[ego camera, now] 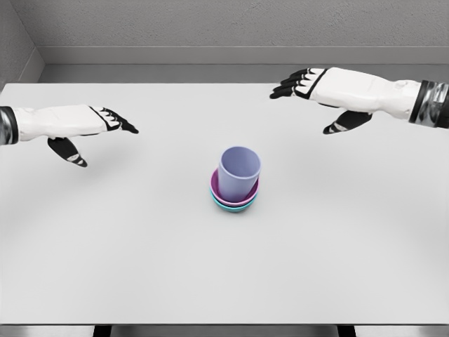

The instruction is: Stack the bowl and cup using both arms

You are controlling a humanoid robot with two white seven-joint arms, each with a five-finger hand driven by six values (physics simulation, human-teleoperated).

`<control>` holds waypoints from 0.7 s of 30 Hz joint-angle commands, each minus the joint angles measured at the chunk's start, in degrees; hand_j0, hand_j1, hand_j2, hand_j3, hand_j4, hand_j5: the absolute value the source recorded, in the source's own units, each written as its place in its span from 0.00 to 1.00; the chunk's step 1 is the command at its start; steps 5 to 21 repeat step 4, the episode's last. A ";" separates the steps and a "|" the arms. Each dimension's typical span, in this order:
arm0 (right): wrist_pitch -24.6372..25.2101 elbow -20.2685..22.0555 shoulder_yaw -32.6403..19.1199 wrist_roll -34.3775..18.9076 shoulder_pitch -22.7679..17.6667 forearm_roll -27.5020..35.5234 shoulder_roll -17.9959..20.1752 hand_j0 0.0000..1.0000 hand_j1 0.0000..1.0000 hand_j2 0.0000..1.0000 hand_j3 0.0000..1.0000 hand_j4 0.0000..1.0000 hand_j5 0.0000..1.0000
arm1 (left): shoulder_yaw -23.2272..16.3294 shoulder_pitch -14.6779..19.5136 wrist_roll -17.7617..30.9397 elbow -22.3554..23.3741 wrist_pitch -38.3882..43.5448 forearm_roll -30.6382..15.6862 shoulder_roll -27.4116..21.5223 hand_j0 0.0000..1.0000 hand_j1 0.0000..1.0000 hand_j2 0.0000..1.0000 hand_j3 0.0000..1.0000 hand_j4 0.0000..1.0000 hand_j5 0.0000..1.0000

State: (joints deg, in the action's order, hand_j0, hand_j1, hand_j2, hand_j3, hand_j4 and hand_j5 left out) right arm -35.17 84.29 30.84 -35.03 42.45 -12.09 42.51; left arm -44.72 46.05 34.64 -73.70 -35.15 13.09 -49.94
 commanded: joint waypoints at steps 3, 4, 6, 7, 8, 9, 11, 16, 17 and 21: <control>0.17 -0.45 0.01 0.03 0.00 0.40 0.12 1.00 1.00 1.00 1.00 1.00 1.00 | -0.10 -0.09 -0.01 0.23 0.15 -0.34 -0.07 1.00 1.00 1.00 1.00 1.00 1.00; 0.17 -0.45 0.01 0.03 0.00 0.40 0.12 1.00 1.00 1.00 1.00 1.00 1.00 | -0.10 -0.44 -0.10 0.23 0.15 -0.34 -0.16 1.00 1.00 1.00 1.00 1.00 1.00; 0.17 -0.45 0.01 0.03 0.00 0.40 0.12 1.00 1.00 1.00 1.00 1.00 1.00 | -0.10 -0.44 -0.10 0.23 0.15 -0.34 -0.16 1.00 1.00 1.00 1.00 1.00 1.00; 0.17 -0.45 0.01 0.03 0.00 0.40 0.12 1.00 1.00 1.00 1.00 1.00 1.00 | -0.10 -0.44 -0.10 0.23 0.15 -0.34 -0.16 1.00 1.00 1.00 1.00 1.00 1.00; 0.17 -0.45 0.01 0.03 0.00 0.40 0.12 1.00 1.00 1.00 1.00 1.00 1.00 | -0.10 -0.44 -0.10 0.23 0.15 -0.34 -0.16 1.00 1.00 1.00 1.00 1.00 1.00; 0.17 -0.45 0.01 0.03 0.00 0.40 0.12 1.00 1.00 1.00 1.00 1.00 1.00 | -0.10 -0.44 -0.10 0.23 0.15 -0.34 -0.16 1.00 1.00 1.00 1.00 1.00 1.00; 0.17 -0.45 0.01 0.03 0.00 0.40 0.12 1.00 1.00 1.00 1.00 1.00 1.00 | -0.10 -0.44 -0.10 0.23 0.15 -0.34 -0.16 1.00 1.00 1.00 1.00 1.00 1.00; 0.17 -0.45 0.01 0.03 0.00 0.40 0.12 1.00 1.00 1.00 1.00 1.00 1.00 | -0.10 -0.44 -0.10 0.23 0.15 -0.34 -0.16 1.00 1.00 1.00 1.00 1.00 1.00; 0.17 -0.45 0.01 0.03 0.00 0.40 0.12 1.00 1.00 1.00 1.00 1.00 1.00 | -0.10 -0.44 -0.10 0.23 0.15 -0.34 -0.16 1.00 1.00 1.00 1.00 1.00 1.00; 0.17 -0.45 0.01 0.03 0.00 0.40 0.12 1.00 1.00 1.00 1.00 1.00 1.00 | -0.10 -0.44 -0.10 0.23 0.15 -0.34 -0.16 1.00 1.00 1.00 1.00 1.00 1.00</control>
